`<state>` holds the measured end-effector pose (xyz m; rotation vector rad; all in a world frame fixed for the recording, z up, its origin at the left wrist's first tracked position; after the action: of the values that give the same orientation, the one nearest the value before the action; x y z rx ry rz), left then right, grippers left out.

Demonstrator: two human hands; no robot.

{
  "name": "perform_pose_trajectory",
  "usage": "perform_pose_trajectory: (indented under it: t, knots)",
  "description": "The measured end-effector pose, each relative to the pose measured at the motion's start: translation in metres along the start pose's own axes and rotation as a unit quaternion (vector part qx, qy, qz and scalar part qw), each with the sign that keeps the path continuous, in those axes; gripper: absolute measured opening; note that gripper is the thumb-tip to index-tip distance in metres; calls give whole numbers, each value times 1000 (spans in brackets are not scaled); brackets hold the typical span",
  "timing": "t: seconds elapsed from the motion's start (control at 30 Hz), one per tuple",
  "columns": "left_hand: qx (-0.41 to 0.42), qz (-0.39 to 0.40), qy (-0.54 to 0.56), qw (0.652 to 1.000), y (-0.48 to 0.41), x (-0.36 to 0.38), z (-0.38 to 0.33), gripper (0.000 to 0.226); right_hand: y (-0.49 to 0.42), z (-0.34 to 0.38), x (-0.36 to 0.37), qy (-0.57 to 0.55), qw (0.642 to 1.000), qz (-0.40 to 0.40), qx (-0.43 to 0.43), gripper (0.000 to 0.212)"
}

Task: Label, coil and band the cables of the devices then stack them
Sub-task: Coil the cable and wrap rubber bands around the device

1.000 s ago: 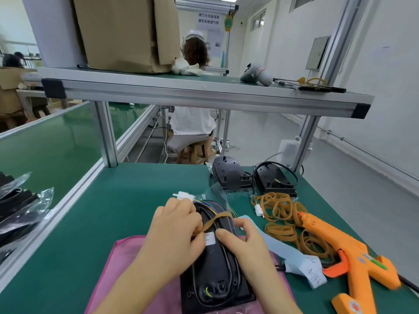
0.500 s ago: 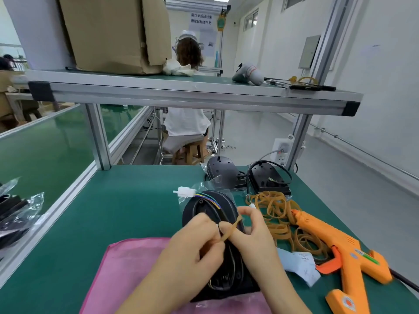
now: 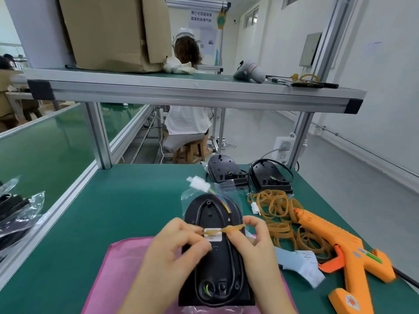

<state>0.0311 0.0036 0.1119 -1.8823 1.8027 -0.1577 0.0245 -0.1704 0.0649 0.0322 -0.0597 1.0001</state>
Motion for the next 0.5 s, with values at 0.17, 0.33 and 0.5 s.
perform_pose_trajectory:
  t: [0.17, 0.33, 0.5]
  knots:
    - [-131, -21, 109, 985, 1, 11, 32, 91, -1, 8, -4, -7, 1000, 15, -1, 28]
    - [-207, -9, 172, 963, -4, 31, 52, 109, 8, 8, -1, -3, 999, 38, -7, 29]
    - [-235, -31, 228, 944, -1, 43, 60, 90, 5, 18, -1, -5, 994, 87, -68, 44]
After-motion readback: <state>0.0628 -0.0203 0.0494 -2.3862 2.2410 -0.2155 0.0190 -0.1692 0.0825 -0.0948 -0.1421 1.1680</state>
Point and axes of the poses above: each hand's wrist, its own y-axis away from the middle knuckle, its own x-axis out of the palm, z = x × y, the point moved 9 cm from there along -y, towards the middle knuckle, and after that the axes turned 13 degrees about -z, right-handed, at the moved point
